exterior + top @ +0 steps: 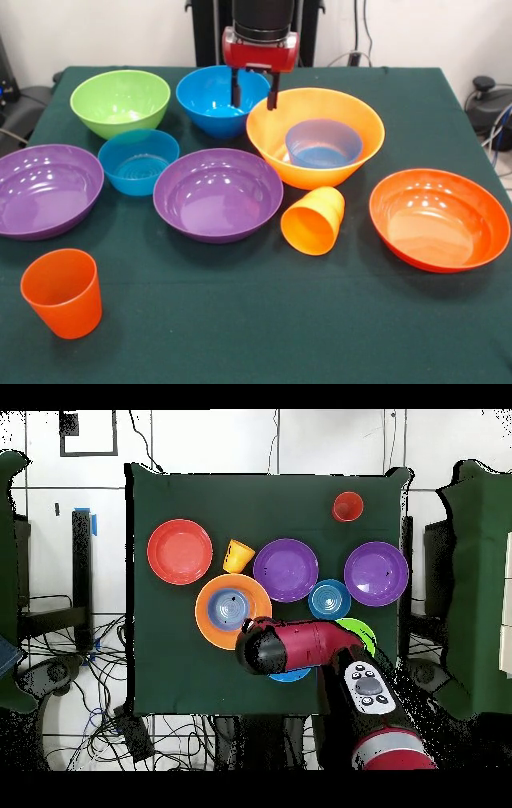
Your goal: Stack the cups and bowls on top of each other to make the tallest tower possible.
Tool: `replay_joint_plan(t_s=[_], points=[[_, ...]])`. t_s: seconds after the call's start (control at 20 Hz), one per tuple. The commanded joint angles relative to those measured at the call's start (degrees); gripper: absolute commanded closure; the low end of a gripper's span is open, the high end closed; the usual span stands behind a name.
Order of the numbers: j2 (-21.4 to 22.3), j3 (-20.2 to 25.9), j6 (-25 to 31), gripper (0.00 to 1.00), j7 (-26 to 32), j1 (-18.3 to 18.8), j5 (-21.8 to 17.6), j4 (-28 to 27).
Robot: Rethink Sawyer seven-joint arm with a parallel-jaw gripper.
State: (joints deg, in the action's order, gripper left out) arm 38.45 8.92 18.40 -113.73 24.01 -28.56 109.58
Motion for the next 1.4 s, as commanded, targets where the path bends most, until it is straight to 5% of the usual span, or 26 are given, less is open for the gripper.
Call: replay_joint_plan(t_s=[0.05, 0.3, 0.35, 1.4], points=[[-1.6, 6.0, 6.8, 0.0, 8.0, 0.6, -3.7, -1.1], [-1.7, 6.2, 5.7, 0.0, 7.1, 0.7, -4.2, -1.2], [-1.7, 6.0, 5.4, 1.0, 6.9, 0.6, -4.4, -1.2], [-2.2, 7.1, 3.3, 1.0, 5.7, 1.5, -5.0, -2.9]])
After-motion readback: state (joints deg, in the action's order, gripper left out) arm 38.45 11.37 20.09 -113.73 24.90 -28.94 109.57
